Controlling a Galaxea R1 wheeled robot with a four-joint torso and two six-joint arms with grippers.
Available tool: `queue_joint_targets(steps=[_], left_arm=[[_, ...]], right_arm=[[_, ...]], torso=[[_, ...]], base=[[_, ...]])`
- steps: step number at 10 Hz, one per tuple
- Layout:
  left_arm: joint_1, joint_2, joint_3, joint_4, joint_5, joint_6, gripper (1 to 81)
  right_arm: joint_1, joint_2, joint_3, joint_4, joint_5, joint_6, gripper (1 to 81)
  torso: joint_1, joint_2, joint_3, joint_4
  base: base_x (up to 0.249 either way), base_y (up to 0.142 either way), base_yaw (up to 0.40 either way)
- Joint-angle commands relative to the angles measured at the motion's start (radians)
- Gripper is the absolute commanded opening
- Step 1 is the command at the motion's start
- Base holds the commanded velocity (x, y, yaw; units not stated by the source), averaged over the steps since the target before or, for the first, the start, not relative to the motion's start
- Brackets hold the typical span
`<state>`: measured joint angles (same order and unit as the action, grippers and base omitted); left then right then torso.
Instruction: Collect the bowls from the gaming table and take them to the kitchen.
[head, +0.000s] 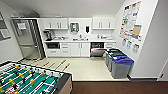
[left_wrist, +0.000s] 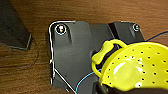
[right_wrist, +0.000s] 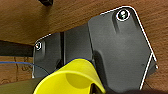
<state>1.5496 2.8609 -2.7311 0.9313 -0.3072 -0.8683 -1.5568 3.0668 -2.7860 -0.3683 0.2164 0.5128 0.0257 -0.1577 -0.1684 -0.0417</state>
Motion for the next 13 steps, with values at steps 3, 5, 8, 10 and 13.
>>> queue_joint_targets(steps=[3, 5, 8, 10, 13], left_arm=[[-0.042, -0.021, -0.007, 0.003, 0.028, -0.003, 1.0], [-0.042, -0.020, -0.007, 0.003, 0.028, -0.003, 1.0], [-0.042, -0.020, -0.007, 0.003, 0.028, -0.003, 1.0], [-0.042, -0.020, -0.007, 0.004, 0.028, -0.003, 1.0], [-0.042, -0.021, -0.007, 0.003, 0.028, -0.003, 1.0]], right_arm=[[0.046, 0.002, 0.004, -0.001, -0.035, -0.003, 1.0], [0.045, 0.002, 0.002, -0.001, -0.034, -0.003, 1.0], [0.042, 0.000, 0.002, -0.001, -0.035, -0.003, 1.0], [0.042, 0.000, 0.000, -0.001, -0.035, -0.003, 1.0], [0.043, 0.000, 0.004, -0.001, -0.034, -0.003, 1.0]], torso=[[0.000, 0.000, 0.000, 0.000], [0.000, 0.000, 0.000, 0.000], [0.000, 0.000, 0.000, 0.000], [0.000, 0.000, 0.000, 0.000], [0.000, 0.000, 0.000, 0.000]], base=[[0.191, 0.000, 0.000], [0.191, -0.066, 0.000], [0.191, -0.072, 0.000], [0.191, -0.077, 0.000], [0.191, -0.050, 0.000]])
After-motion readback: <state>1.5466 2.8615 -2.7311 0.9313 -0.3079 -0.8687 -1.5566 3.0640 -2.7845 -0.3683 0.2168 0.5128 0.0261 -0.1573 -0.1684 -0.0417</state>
